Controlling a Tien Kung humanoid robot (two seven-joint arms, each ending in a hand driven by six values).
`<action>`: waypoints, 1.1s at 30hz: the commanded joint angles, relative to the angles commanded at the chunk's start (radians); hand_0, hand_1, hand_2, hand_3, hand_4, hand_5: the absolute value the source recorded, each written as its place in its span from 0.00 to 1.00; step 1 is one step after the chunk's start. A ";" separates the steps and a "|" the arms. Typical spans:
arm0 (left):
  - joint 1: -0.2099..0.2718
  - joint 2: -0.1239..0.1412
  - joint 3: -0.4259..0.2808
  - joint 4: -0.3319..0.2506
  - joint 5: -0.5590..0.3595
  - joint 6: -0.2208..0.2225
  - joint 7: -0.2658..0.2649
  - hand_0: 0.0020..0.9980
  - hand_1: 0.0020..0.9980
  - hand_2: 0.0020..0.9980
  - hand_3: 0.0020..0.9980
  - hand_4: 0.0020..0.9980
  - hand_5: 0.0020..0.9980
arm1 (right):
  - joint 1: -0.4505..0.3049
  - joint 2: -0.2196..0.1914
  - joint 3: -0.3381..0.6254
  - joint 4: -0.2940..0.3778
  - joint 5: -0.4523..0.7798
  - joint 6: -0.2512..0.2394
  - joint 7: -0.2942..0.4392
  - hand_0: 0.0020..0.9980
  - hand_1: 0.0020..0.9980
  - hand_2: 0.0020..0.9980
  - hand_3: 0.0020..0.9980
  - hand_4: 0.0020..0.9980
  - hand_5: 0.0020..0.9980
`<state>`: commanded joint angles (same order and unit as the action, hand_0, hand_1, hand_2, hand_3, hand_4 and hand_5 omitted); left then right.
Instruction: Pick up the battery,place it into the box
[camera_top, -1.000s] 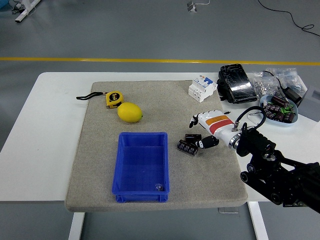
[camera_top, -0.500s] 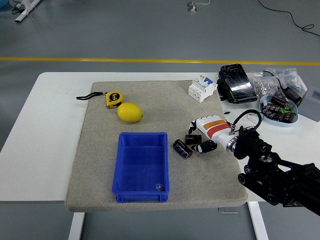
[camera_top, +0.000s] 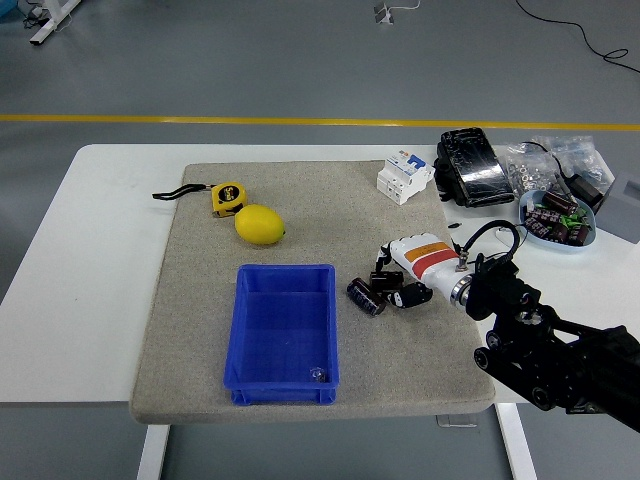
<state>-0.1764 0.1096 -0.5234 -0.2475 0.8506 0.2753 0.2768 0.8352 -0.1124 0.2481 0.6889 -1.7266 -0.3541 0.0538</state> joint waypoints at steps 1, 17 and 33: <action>0.000 0.000 0.000 0.000 0.000 0.000 0.000 0.54 0.53 0.62 0.58 0.63 0.60 | 0.000 0.002 -0.001 -0.003 0.002 -0.001 0.001 0.55 0.59 0.61 0.56 0.86 0.25; -0.004 0.002 0.002 -0.001 0.000 -0.002 0.000 0.54 0.53 0.62 0.58 0.63 0.60 | -0.002 0.000 -0.001 -0.002 0.015 -0.019 0.011 0.27 0.42 0.48 0.49 0.77 0.23; -0.002 0.000 0.005 0.000 -0.005 0.000 -0.002 0.54 0.53 0.62 0.58 0.63 0.60 | -0.001 -0.006 0.012 0.010 0.008 -0.020 0.009 0.18 0.35 0.44 0.47 0.74 0.23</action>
<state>-0.1784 0.1096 -0.5187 -0.2478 0.8452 0.2748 0.2745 0.8339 -0.1184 0.2600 0.6993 -1.7189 -0.3737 0.0629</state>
